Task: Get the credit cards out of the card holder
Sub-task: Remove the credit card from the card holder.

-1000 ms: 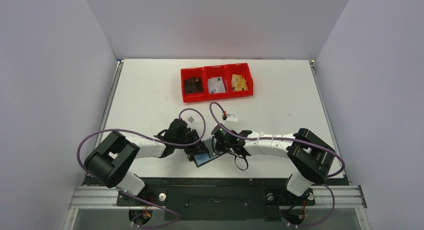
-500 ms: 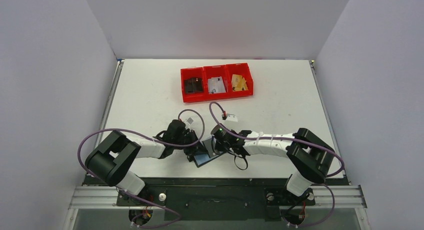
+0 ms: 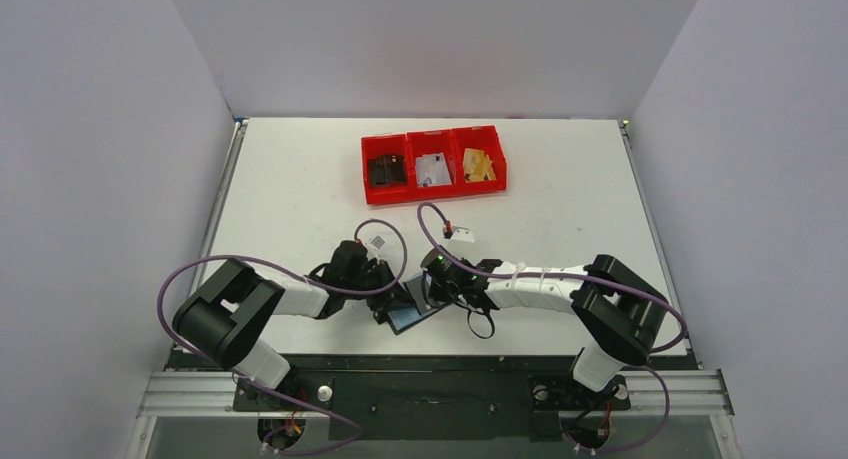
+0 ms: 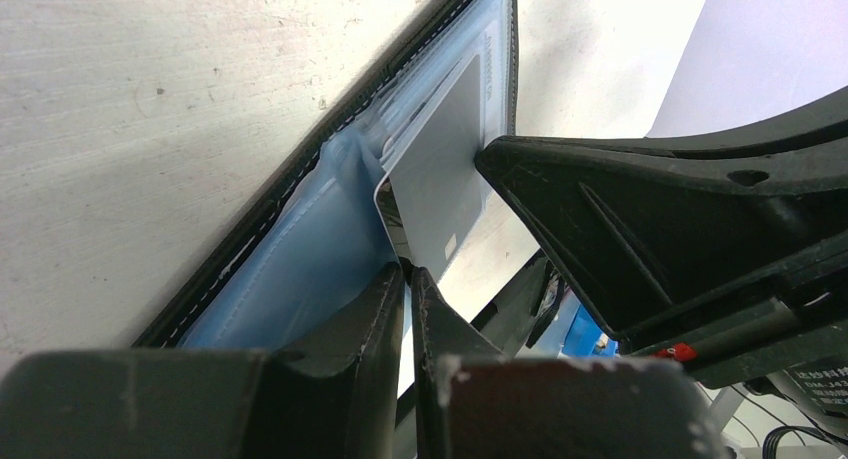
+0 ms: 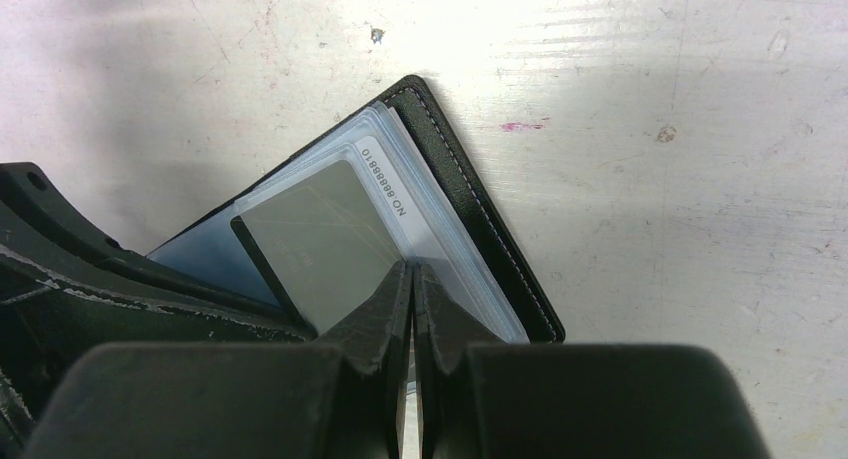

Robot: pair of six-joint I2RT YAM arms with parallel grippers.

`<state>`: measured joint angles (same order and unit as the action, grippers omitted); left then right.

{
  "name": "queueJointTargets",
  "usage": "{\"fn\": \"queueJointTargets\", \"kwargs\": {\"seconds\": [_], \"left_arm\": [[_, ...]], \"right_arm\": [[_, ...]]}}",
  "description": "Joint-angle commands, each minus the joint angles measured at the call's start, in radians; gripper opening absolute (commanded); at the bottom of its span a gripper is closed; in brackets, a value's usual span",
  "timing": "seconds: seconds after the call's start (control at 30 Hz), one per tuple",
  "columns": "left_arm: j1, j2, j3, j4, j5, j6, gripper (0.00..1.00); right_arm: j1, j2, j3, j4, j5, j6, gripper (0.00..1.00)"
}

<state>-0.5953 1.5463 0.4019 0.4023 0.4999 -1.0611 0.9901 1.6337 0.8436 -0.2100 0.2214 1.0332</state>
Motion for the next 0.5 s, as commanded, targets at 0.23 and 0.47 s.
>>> {"fn": "queueJointTargets", "kwargs": {"seconds": [0.23, 0.47], "left_arm": [[0.002, 0.008, -0.011, 0.131, 0.063, -0.017, 0.07], [0.005, 0.016, -0.018, 0.14, 0.067, -0.019, 0.0]], "right_arm": [[0.008, 0.072, -0.031, -0.086, -0.012, 0.002, 0.0], [0.008, 0.073, -0.031, -0.087, -0.011, 0.001, 0.0]]}}
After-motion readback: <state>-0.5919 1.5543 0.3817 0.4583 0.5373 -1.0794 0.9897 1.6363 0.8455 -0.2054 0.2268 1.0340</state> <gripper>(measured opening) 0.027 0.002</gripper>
